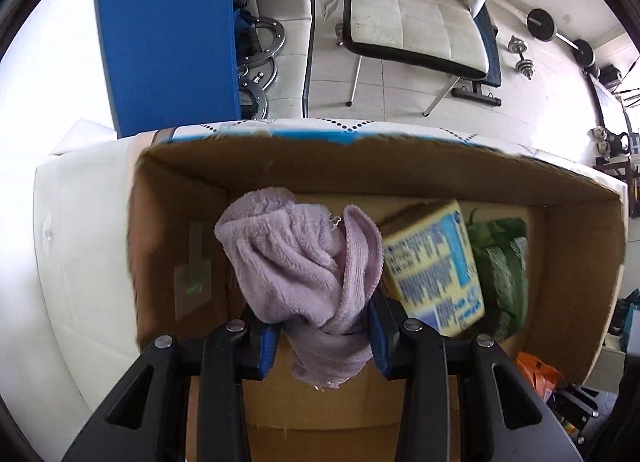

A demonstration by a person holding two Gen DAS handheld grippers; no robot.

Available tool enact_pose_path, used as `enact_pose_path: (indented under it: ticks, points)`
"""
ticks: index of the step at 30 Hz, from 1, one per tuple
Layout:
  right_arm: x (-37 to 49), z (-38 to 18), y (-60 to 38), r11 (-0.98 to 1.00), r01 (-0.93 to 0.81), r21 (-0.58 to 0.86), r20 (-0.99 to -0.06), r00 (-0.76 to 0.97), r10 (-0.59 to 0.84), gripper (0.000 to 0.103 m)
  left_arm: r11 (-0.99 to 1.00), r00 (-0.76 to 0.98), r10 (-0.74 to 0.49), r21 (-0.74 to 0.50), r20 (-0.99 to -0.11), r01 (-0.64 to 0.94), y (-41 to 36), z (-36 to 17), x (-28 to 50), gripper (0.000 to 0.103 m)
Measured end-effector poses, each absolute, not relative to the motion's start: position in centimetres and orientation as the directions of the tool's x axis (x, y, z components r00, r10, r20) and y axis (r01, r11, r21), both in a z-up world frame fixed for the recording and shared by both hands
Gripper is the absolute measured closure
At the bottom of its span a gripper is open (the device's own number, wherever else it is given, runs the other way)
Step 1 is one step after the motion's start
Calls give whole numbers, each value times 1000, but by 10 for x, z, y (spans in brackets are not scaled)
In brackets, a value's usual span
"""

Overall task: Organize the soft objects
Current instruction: 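Carry the cloth and orange bag into the box and open both tools, then withdraw both tools from the box back toward the table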

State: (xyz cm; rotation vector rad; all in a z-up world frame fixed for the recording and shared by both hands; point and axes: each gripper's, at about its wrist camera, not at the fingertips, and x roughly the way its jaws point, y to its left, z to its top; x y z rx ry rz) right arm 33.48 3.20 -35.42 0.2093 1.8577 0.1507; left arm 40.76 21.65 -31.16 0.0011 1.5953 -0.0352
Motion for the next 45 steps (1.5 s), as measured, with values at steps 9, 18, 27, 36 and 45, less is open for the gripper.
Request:
enact_pose_path:
  ticks: [9, 18, 27, 36, 45]
  points:
    - [333, -344, 38, 986, 36, 162, -950, -265, 165, 43, 998, -38, -66, -65, -997, -26, 223, -299, 413, 47]
    - [320, -298, 35, 991, 35, 128, -985, -110, 131, 6, 997, 72, -71, -72, -995, -17, 228, -252, 369, 13]
    - [283, -258, 31, 994, 9, 110, -994, 26, 109, 3, 999, 211, -45, -47, -976, -3, 216, -200, 291, 13]
    - [233, -194, 26, 995, -39, 91, -980, 174, 96, 3, 1000, 326, 7, -2, -945, -28, 210, -151, 230, 13]
    - [193, -143, 24, 990, -73, 121, -957, 258, 136, 3, 1000, 400, 28, 22, -916, -20, 197, -109, 187, 13]
